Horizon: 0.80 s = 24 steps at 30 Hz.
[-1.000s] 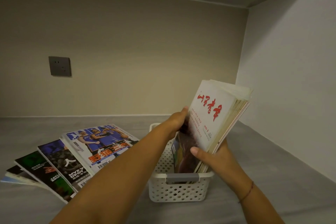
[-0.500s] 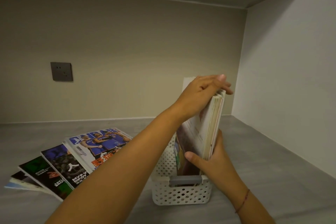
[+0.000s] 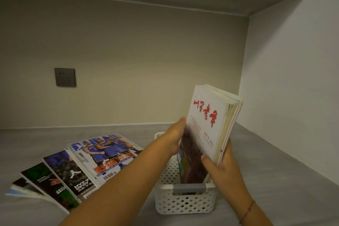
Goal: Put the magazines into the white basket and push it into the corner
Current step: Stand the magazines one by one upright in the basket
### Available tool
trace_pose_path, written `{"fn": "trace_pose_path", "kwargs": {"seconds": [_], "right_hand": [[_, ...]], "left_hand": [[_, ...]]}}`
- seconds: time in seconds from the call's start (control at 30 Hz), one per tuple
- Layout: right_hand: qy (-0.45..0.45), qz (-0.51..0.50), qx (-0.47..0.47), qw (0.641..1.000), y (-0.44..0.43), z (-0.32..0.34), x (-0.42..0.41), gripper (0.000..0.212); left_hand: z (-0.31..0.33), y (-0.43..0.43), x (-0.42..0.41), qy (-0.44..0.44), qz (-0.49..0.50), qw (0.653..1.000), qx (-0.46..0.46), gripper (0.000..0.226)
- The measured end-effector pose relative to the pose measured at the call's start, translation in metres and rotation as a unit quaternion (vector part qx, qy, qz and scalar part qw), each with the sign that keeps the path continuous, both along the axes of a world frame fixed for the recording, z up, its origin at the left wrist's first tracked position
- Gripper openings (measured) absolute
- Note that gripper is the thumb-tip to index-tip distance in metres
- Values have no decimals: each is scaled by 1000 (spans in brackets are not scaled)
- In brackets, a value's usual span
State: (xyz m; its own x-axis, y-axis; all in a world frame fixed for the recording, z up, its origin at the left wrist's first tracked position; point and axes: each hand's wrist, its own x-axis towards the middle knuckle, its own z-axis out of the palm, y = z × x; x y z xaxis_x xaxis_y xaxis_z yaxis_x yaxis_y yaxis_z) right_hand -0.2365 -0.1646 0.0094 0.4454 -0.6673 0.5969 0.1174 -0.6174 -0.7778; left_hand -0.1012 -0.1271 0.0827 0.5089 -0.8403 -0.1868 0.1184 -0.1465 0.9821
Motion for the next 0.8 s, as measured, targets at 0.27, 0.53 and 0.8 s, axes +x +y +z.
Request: {"fn": "trace_pose_path", "kwargs": {"seconds": [0.27, 0.53, 0.8], "right_hand": [[1, 9, 19, 1000, -6, -1, -1, 69], [1, -11, 69, 998, -10, -11, 1, 68], [4, -13, 78, 997, -6, -9, 2, 71]], "left_hand": [[-36, -12, 9, 117, -107, 986, 47, 62], [-35, 18, 59, -141, 151, 973, -104, 27], [-112, 127, 179, -358, 321, 780, 400, 128]]}}
